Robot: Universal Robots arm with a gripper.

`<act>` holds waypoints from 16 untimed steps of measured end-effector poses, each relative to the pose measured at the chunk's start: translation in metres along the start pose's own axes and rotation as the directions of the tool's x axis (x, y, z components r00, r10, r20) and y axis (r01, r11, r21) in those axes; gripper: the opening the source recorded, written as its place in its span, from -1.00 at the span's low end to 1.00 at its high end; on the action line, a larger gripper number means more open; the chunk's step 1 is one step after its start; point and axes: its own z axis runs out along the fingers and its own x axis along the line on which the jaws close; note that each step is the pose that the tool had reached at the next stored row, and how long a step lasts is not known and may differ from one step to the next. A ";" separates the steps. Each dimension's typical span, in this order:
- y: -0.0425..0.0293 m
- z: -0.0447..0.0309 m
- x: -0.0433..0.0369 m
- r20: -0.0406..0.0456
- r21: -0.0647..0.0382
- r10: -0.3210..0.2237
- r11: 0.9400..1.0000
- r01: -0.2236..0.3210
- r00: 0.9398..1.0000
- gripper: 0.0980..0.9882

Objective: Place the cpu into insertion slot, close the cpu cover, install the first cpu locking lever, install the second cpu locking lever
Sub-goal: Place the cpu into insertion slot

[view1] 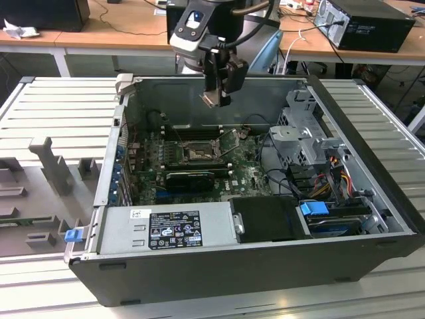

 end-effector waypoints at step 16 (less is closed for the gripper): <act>-0.0041 0.0040 0.0014 0.017 -0.005 0.191 0.982 -0.191 0.982 -0.03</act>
